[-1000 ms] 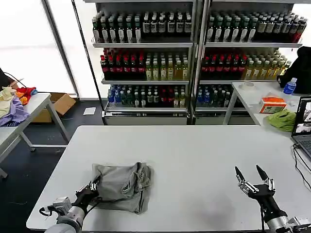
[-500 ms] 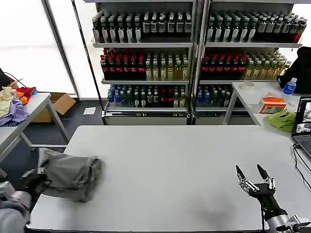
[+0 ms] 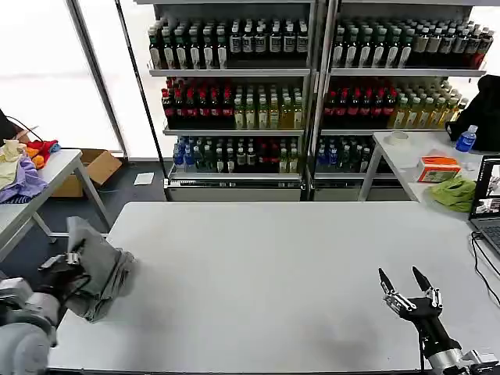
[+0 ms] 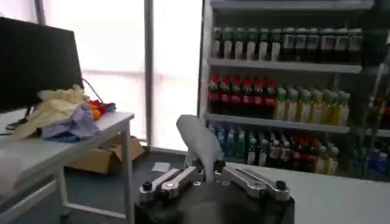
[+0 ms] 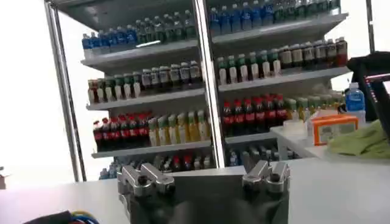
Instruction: Fold and organize the clothes.
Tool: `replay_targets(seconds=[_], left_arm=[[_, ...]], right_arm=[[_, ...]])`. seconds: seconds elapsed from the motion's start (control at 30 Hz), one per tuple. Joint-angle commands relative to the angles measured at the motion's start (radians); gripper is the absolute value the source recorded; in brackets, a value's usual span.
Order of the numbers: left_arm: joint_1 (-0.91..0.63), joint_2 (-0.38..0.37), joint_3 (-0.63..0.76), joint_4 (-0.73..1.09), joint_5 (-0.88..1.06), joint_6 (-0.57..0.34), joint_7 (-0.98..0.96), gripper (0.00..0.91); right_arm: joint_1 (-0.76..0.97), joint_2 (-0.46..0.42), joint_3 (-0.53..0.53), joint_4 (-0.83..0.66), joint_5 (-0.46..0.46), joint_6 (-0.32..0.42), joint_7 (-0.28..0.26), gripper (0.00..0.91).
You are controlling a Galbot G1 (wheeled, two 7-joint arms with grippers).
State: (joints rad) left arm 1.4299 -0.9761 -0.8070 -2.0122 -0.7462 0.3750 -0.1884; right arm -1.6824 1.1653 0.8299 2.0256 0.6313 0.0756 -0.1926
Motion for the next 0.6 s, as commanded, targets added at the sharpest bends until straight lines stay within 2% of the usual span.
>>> replay_targets(seconds=[0.03, 0.17, 0.37, 0.4, 0.47, 0.5, 0.53, 0.57, 0.6], left_arm=[[-0.103, -0.130, 0.536, -0.038, 0.109, -0.047, -0.125, 0.010], [-0.216, -0.185, 0.659, -0.055, 0.033, -0.020, -0.207, 0.010], [-0.343, -0.269, 0.788, 0.038, 0.003, 0.044, -0.315, 0.010], [-0.364, -0.305, 0.801, 0.079, 0.004, 0.044, -0.311, 0.010], [-0.386, -0.349, 0.815, 0.149, 0.003, 0.050, -0.326, 0.081], [-0.392, -0.370, 0.815, 0.185, 0.001, 0.047, -0.326, 0.262], [-0.396, -0.390, 0.817, 0.203, 0.004, 0.047, -0.326, 0.343], [-0.398, -0.406, 0.820, 0.214, 0.008, 0.047, -0.325, 0.836], [-0.399, -0.421, 0.822, 0.220, 0.015, 0.046, -0.321, 0.907]], right_arm=[[-0.006, 0.006, 0.009, -0.008, 0.000, 0.004, 0.000, 0.907], [0.000, 0.015, -0.009, -0.018, -0.006, 0.004, -0.001, 0.907], [0.003, 0.030, -0.036, -0.017, -0.021, 0.001, 0.000, 0.907], [0.001, 0.030, -0.040, -0.016, -0.023, 0.000, 0.000, 0.907], [0.000, 0.029, -0.044, -0.012, -0.027, -0.004, 0.002, 0.907], [-0.001, 0.028, -0.046, -0.009, -0.028, -0.009, 0.004, 0.907], [-0.001, 0.026, -0.048, -0.006, -0.030, -0.014, 0.008, 0.907], [-0.001, 0.025, -0.050, -0.004, -0.033, -0.021, 0.012, 0.907], [0.001, 0.023, -0.057, 0.002, -0.036, -0.046, 0.020, 0.907]])
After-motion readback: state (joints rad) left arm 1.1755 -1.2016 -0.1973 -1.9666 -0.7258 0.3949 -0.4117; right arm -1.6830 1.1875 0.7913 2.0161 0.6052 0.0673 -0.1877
